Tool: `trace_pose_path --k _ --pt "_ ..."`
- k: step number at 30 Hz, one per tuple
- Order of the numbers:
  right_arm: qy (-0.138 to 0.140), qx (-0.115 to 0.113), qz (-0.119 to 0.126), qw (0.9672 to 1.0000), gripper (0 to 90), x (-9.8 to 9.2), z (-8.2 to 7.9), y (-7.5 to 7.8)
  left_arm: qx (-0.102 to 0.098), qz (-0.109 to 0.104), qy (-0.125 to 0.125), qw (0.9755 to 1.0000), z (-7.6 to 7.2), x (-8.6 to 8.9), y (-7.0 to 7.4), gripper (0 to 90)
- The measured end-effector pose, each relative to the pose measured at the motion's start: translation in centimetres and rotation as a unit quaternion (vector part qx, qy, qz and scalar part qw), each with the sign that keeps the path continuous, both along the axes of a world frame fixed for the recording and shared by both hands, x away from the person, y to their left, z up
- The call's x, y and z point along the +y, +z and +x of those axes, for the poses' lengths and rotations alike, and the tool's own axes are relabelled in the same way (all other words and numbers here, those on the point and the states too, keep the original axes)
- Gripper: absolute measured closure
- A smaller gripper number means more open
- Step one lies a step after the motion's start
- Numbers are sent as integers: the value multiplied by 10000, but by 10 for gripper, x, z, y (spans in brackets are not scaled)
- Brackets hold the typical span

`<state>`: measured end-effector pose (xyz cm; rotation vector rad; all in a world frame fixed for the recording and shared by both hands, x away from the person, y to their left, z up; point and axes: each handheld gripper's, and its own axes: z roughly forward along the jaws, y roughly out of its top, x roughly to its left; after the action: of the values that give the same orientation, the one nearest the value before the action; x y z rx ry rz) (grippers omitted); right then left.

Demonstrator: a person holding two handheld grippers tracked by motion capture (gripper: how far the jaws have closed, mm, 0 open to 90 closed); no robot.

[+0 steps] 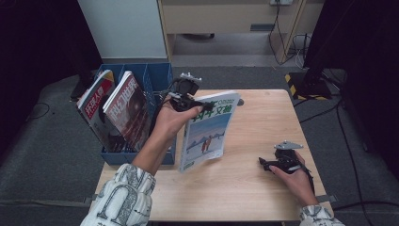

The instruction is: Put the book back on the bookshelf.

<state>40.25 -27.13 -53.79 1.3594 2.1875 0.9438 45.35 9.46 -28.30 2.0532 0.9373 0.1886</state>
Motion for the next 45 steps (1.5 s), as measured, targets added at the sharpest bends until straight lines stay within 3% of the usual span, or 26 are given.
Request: trace_pose_path --k 10,33,45 --pt "-16 -19 -34 10000 97 1 0 0 -175 -50 153 9997 -3 17 19 734" --pt "-59 -21 -52 10000 86 1 1 -1 -264 -73 374 9989 -7 43 40 734" --pt "-55 -18 -48 10000 85 1 1 -1 -326 -90 616 9975 -16 72 51 734"
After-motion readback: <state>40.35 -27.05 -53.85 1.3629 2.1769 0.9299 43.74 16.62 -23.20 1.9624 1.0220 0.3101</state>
